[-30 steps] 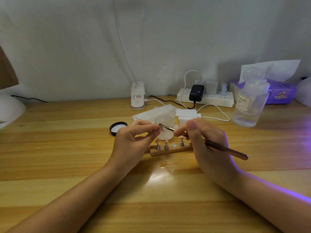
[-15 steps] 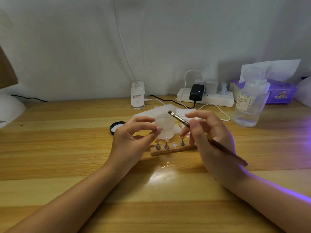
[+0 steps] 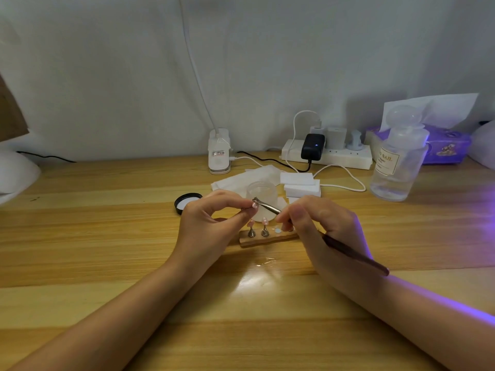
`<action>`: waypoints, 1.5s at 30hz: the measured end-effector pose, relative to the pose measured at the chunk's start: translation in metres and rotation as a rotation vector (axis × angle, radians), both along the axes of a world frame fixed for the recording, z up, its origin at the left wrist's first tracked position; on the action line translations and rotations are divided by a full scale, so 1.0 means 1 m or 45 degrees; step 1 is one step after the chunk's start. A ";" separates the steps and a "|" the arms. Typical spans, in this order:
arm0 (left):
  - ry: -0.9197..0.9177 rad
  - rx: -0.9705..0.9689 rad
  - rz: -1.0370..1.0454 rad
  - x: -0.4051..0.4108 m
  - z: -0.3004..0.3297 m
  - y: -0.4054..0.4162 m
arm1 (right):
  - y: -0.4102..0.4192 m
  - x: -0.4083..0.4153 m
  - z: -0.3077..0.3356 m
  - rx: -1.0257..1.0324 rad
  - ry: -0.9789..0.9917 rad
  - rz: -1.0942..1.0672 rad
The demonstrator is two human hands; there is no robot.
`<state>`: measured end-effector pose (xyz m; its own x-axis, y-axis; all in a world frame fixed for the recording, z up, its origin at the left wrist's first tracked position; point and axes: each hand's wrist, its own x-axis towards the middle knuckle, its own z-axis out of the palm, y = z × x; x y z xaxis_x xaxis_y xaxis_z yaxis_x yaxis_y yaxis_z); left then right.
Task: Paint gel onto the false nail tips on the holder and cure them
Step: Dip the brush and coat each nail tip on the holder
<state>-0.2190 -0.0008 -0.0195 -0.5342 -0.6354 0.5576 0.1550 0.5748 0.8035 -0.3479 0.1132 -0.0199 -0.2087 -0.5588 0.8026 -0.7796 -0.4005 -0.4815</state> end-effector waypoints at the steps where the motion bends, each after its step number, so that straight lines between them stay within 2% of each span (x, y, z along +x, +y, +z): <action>1: 0.011 0.011 -0.001 0.000 0.000 0.000 | 0.000 0.000 -0.001 -0.007 0.023 0.006; 7: -0.002 -0.001 0.015 -0.001 -0.002 -0.002 | 0.001 -0.001 -0.004 -0.097 -0.062 0.078; 10: -0.024 -0.004 0.026 -0.001 -0.002 -0.002 | 0.000 -0.001 -0.002 -0.059 -0.122 0.059; 15: -0.017 0.030 0.013 -0.001 0.000 0.000 | -0.001 -0.001 -0.002 0.065 -0.049 0.006; 21: -0.043 0.019 0.003 0.000 0.001 0.001 | 0.001 0.001 -0.002 -0.053 -0.165 0.082; 24: -0.055 0.012 0.011 -0.001 0.000 0.001 | 0.000 0.002 -0.001 -0.013 -0.218 0.072; 30: -0.034 0.005 0.024 -0.001 0.002 0.002 | 0.000 0.001 -0.002 0.061 -0.139 0.031; 36: -0.036 -0.009 0.033 -0.002 0.000 0.001 | 0.002 0.002 -0.003 -0.023 -0.240 0.159; 42: -0.041 -0.033 0.056 -0.002 -0.001 -0.001 | -0.001 0.002 -0.002 0.085 -0.181 0.029; 45: -0.027 -0.025 0.064 -0.001 0.000 0.000 | -0.001 0.003 -0.001 0.060 -0.189 0.063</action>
<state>-0.2202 -0.0011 -0.0197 -0.5134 -0.6509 0.5593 0.1085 0.5973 0.7947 -0.3449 0.1125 -0.0212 -0.2940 -0.6079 0.7376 -0.6785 -0.4107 -0.6090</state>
